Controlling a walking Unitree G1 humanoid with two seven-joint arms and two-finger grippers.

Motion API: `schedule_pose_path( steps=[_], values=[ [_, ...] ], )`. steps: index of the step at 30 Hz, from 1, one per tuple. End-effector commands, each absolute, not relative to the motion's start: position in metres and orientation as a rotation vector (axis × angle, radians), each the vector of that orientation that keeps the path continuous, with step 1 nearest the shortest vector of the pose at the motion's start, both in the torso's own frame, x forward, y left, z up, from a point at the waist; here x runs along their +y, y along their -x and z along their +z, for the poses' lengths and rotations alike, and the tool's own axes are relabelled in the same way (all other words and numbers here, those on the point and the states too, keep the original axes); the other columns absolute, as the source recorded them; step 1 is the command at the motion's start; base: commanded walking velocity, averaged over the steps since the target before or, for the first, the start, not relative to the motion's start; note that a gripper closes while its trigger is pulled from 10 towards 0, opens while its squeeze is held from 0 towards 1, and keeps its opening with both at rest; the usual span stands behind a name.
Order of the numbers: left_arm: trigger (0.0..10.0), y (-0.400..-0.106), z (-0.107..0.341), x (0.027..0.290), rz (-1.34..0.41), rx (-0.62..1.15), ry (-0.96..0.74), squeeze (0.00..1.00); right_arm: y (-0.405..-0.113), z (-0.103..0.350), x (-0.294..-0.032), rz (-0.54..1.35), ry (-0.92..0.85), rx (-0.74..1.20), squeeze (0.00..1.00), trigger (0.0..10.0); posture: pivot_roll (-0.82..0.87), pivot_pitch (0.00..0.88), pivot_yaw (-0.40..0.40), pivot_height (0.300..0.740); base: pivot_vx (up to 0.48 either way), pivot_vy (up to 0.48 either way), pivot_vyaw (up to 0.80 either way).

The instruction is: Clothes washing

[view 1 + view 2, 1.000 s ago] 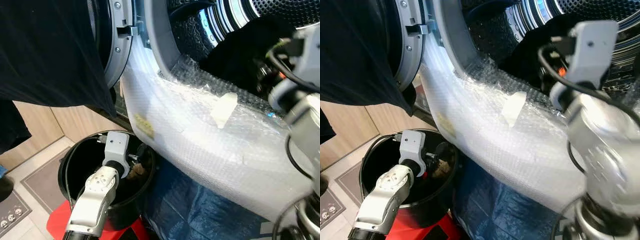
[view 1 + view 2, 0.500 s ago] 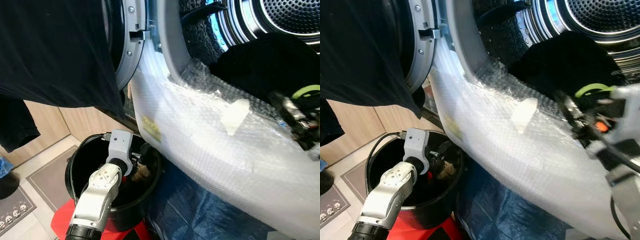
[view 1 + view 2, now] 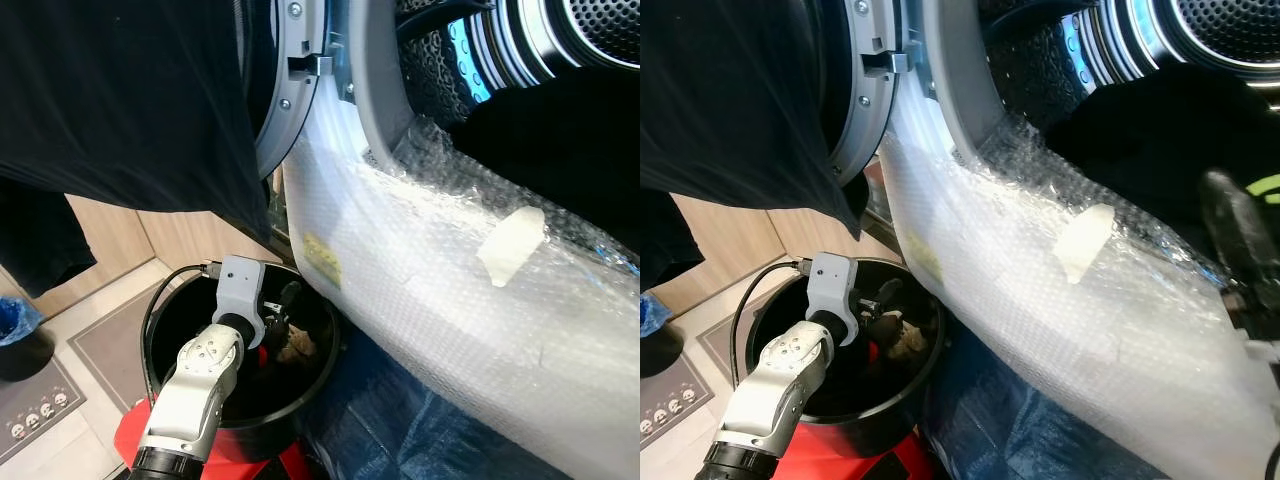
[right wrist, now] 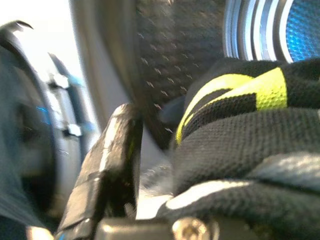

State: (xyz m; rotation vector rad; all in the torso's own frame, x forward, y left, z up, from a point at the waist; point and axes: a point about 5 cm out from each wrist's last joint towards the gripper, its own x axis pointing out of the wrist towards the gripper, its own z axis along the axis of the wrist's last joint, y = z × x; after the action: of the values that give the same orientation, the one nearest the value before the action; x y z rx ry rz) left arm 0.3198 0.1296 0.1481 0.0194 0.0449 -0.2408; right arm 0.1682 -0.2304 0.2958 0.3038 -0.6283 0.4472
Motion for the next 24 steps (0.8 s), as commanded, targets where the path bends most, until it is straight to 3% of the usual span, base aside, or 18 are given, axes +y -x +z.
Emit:
schedule_pose_path(
  steps=[1,5,12,16,24],
  values=[
    [10.0,-0.322,0.153,0.126,-0.261,0.024,-0.006,0.0,-0.155,0.315,-0.214,0.54,-0.258,-0.748,0.0,10.0,-0.01,0.105,0.013,0.74,0.0,0.0,0.0],
    [10.0,-0.324,0.155,0.124,-0.269,0.013,-0.001,0.0,-0.161,0.328,-0.199,0.569,-0.203,-0.768,0.0,10.0,-0.01,0.105,0.016,0.74,0.0,0.0,0.0],
    [10.0,-0.324,0.156,0.124,-0.271,0.01,0.002,0.0,-0.159,0.33,-0.198,0.581,-0.213,-0.778,0.0,10.0,-0.01,0.105,0.016,0.74,0.0,0.0,0.0],
    [10.0,-0.324,0.156,0.123,-0.279,0.005,0.004,0.0,-0.153,0.283,-0.199,0.599,-0.032,-0.412,0.0,10.0,-0.01,0.106,0.009,0.74,0.0,0.0,0.0],
    [10.0,-0.324,0.156,0.122,-0.283,0.002,0.01,0.0,-0.154,0.243,-0.225,0.466,0.003,-0.198,0.0,10.0,-0.02,0.106,0.012,0.74,0.0,0.0,0.0]
  ],
)
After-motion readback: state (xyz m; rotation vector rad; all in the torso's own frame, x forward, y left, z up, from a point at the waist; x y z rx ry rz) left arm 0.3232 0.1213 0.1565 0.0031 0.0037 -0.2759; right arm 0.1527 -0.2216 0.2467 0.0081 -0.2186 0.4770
